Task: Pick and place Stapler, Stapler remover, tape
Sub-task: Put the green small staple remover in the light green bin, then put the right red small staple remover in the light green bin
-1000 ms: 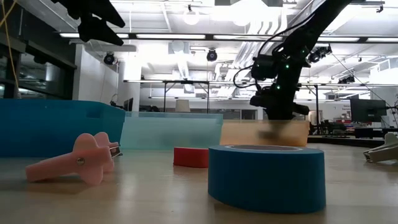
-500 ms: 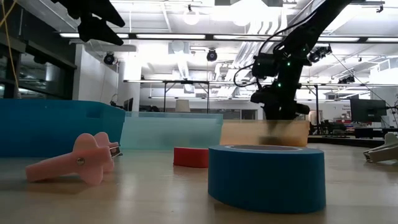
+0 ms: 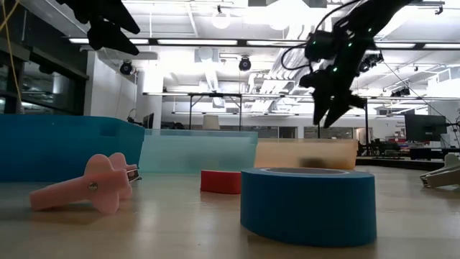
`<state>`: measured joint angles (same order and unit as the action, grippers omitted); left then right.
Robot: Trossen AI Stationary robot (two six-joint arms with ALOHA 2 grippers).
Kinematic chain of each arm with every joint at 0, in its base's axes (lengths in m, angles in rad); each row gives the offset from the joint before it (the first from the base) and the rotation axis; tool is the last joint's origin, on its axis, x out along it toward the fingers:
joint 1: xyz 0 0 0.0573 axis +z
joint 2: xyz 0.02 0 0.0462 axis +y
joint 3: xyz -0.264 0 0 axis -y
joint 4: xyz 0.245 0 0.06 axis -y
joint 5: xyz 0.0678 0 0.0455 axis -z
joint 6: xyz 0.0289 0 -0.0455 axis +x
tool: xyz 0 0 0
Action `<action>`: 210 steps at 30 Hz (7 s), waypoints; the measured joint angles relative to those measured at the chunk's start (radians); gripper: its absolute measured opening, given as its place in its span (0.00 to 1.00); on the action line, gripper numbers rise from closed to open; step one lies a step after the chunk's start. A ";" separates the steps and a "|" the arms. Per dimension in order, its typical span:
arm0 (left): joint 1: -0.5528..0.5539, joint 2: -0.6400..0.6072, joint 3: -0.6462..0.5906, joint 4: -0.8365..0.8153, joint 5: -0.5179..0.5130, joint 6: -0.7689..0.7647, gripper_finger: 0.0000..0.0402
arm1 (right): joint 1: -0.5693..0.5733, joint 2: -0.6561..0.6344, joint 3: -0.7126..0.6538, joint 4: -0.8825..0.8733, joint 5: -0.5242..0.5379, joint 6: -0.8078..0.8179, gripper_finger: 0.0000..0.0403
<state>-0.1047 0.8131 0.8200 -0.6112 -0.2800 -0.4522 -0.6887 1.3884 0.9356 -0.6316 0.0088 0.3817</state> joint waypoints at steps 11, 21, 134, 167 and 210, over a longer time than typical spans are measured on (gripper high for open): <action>0.000 0.000 0.000 -0.028 0.001 0.009 0.72 | 0.057 -0.170 0.000 -0.316 -0.017 0.168 0.41; 0.000 0.000 0.000 -0.030 0.009 0.055 0.72 | 0.193 -0.207 -0.003 -0.500 -0.046 0.400 0.41; 0.000 -0.091 -0.001 -0.132 0.071 0.085 0.72 | 0.533 0.425 0.505 0.084 -0.122 0.175 0.13; 0.000 -0.092 -0.001 -0.178 0.070 0.080 0.72 | 0.471 0.792 0.784 -0.182 -0.156 0.160 0.38; 0.000 -0.092 -0.001 -0.177 0.070 0.088 0.72 | 0.848 0.502 0.784 -0.812 -0.014 0.646 0.37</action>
<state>-0.1051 0.7208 0.8192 -0.7883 -0.2100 -0.3640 0.1596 1.8904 1.7195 -1.4437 -0.0056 1.0274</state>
